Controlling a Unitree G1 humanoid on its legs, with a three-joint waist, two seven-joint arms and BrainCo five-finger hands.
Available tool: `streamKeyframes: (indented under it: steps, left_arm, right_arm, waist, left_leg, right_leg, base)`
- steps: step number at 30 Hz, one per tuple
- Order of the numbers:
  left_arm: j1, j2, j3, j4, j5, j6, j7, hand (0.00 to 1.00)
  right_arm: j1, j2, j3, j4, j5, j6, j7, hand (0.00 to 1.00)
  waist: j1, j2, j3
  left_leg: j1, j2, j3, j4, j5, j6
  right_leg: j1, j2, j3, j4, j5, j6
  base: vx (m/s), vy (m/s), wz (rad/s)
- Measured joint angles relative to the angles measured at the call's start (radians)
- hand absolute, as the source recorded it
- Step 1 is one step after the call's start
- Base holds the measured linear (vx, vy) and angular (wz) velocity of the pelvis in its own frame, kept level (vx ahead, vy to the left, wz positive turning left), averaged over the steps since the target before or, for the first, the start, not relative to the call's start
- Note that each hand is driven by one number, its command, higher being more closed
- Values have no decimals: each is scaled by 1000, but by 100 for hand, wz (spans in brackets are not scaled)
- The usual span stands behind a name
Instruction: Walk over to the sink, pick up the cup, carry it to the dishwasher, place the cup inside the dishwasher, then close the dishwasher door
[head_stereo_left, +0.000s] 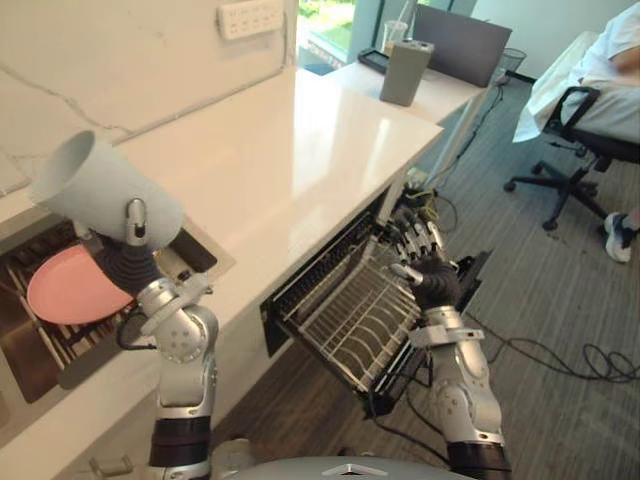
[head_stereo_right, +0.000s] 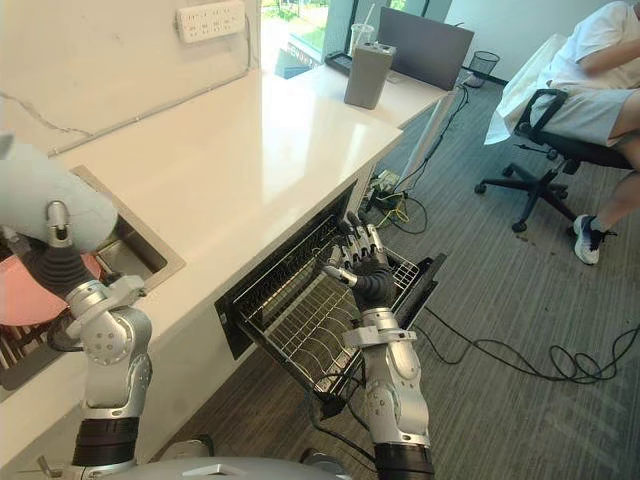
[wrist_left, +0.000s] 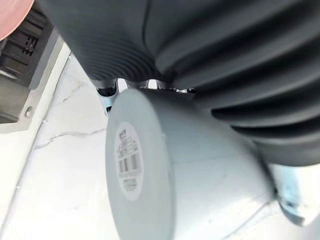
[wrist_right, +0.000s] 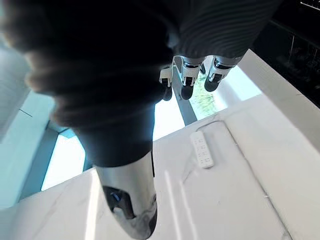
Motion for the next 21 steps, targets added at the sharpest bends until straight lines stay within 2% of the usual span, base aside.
streamKeyframes:
  steps: [3,7,8,11,13,14,16,19,21]
  left_arm:
    - [0,24,-39,39,2,14,-90,100]
    - [-2,57,-130,52,116,12,-124,100]
    - [-11,68,-159,52,167,13,-120,100]
    - [-33,78,-169,52,215,20,-106,100]
    - [-63,91,-172,54,285,30,-70,100]
    - [-69,96,-173,56,307,35,-62,100]
    - [-102,114,-187,81,397,71,-20,100]
    - [-138,121,-203,147,465,124,27,100]
    - [-145,124,-207,169,509,140,54,100]
  right_arm:
    - [-2,-4,-1,-4,66,5,19,0]
    - [-51,-4,4,-13,148,32,39,0]
    - [-77,-5,13,-14,173,45,36,0]
    - [-107,-8,29,-23,196,72,33,0]
    - [-114,-30,47,-66,238,112,31,0]
    - [-116,-31,49,-75,254,124,31,0]
    - [-128,-34,65,-95,296,160,29,0]
    - [-153,-58,104,-95,324,199,9,0]
    - [-161,-67,122,-95,347,216,7,0]
  waist:
    - [-12,3,-2]
    - [-33,8,-7]
    - [-38,12,-9]
    - [-44,25,-17]
    - [-47,46,-30]
    - [-50,49,-32]
    - [-59,56,-37]
    - [-68,64,-42]
    - [-75,65,-43]
  left_leg:
    - [-1,-6,-1,-28,16,4]
    - [-4,-27,-2,-62,47,12]
    - [-2,-32,-1,-65,48,14]
    - [-1,-38,5,-70,48,15]
    - [-1,-46,12,-81,52,20]
    - [0,-47,12,-81,52,20]
    - [2,-47,12,-81,52,20]
    - [1,-47,22,-82,53,22]
    - [1,-46,30,-83,54,23]
  right_leg:
    - [-7,-1,-8,-11,6,0]
    - [-20,-13,-17,-18,23,5]
    - [-21,-18,-16,-18,24,7]
    - [-26,-24,-10,-18,26,11]
    - [-37,-30,3,-19,29,15]
    - [-37,-31,4,-19,30,16]
    - [-37,-30,7,-19,31,16]
    - [-38,-27,14,-37,46,14]
    - [-37,-25,19,-50,55,13]
  base:
    - [-50,8,4]
    - [16,44,6]
    - [26,48,0]
    - [20,40,-5]
    - [18,44,-8]
    - [17,32,-5]
    - [-2,14,-4]
    - [-34,10,-11]
    - [-30,13,-13]
